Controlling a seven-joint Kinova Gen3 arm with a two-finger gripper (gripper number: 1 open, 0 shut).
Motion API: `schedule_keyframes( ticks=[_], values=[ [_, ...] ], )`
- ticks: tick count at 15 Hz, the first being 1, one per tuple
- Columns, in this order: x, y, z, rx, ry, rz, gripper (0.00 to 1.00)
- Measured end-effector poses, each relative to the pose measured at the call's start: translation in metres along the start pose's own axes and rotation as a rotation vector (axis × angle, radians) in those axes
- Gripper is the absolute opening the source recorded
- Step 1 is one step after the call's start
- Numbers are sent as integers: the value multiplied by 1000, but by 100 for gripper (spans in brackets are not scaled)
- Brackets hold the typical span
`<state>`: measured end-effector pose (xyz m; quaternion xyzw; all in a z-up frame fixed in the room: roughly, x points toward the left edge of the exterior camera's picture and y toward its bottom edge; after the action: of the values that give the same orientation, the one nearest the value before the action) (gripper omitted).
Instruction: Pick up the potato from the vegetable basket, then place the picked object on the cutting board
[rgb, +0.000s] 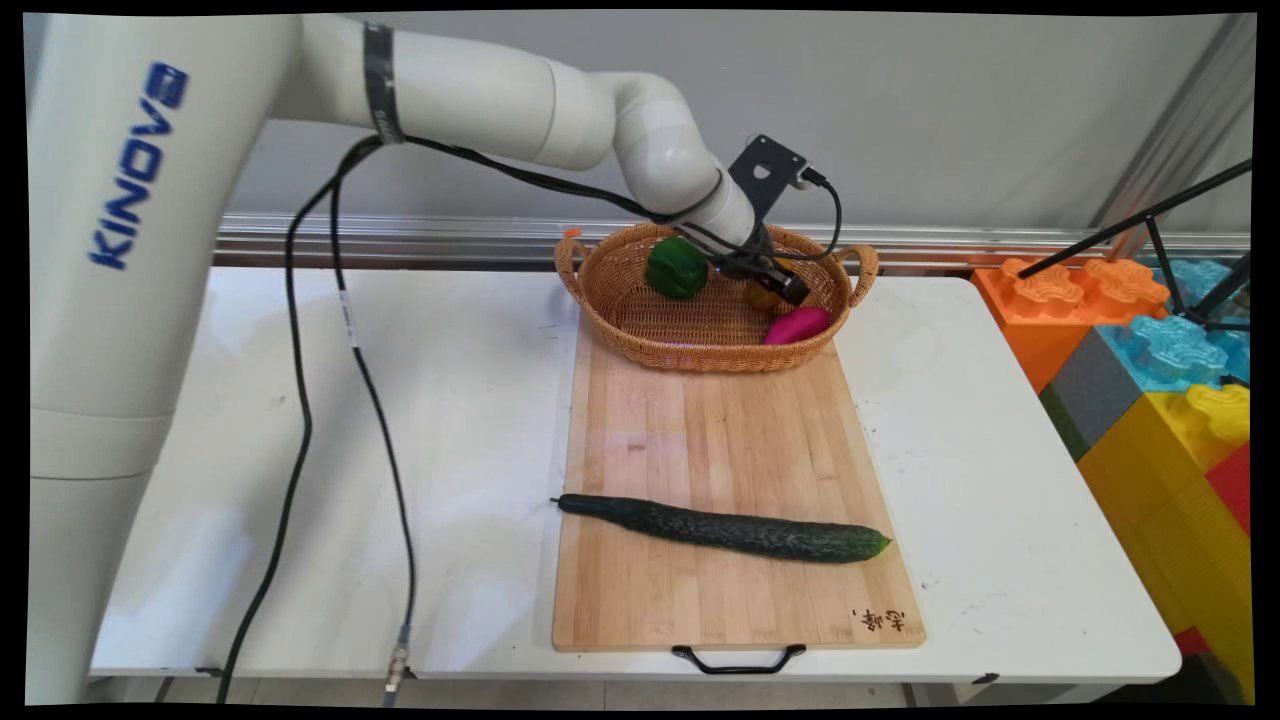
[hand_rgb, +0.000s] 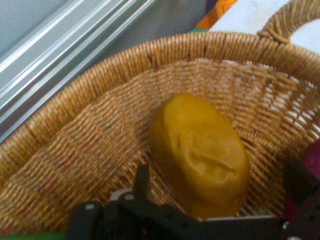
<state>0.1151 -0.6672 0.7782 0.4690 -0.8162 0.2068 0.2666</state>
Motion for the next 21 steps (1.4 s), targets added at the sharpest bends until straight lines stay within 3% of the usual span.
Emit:
schedule_keyframes(
  ticks=[3, 4, 11, 18, 21],
  values=[
    [2, 1, 13, 3, 19, -7, 100],
    [2, 0, 16, 7, 21, -4, 0],
    [0, -5, 6, 53, 32, 21, 0],
    [13, -6, -72, 92, 56, 73, 0],
    [9, -4, -111, 62, 18, 104, 0]
  ],
)
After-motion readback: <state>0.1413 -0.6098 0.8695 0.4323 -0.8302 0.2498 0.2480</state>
